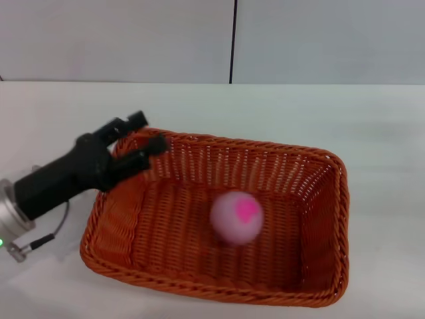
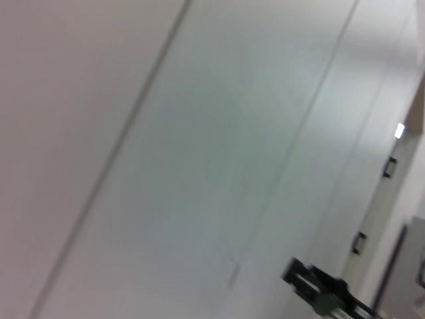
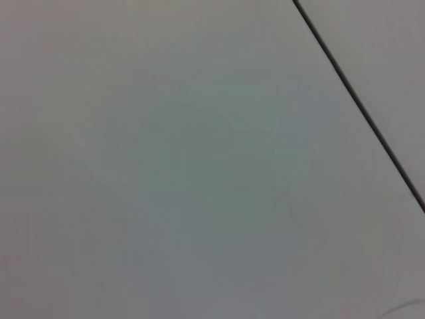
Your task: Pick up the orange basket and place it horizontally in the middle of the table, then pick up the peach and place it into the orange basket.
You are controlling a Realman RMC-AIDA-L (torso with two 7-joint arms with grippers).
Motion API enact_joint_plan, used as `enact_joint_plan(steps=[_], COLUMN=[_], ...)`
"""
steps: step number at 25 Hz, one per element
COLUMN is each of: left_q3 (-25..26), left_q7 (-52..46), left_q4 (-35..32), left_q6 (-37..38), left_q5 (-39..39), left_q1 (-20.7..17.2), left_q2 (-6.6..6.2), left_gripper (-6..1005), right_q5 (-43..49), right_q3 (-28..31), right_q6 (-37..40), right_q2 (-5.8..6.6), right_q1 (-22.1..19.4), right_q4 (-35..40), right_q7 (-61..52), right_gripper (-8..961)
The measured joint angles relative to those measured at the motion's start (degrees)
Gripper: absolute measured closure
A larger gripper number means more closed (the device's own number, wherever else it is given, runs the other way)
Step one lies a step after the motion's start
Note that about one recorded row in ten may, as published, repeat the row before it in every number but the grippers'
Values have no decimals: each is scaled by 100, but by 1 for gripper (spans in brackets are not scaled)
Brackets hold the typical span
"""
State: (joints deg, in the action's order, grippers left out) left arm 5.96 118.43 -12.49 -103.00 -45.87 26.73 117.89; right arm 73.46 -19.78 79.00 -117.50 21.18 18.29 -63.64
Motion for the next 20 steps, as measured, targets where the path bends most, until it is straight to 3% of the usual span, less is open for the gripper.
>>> enact_joint_plan(steps=[7, 10, 14, 20], left_q3=[1271, 1680, 2469, 3151], left_q7=[217, 569, 1834, 2762], left_q4=[-196, -76, 623, 1105], left_q6=[-418, -482, -510, -518], left_q5=[-387, -819, -1390, -1465], left_q1=[-403, -653, -1185, -1470], left_q2=[-12, -1, 19, 52], left_gripper=[157, 157, 157, 157], right_q5=[-77, -112, -118, -118], right_q3=[76, 165, 206, 288], right_q6=[39, 44, 34, 0], right_q2=[0, 0, 0, 0], right_q1=[-47, -51, -60, -62], right_q4=[4, 4, 2, -1], right_q7=[-1, 0, 0, 1], right_gripper=[495, 495, 495, 495])
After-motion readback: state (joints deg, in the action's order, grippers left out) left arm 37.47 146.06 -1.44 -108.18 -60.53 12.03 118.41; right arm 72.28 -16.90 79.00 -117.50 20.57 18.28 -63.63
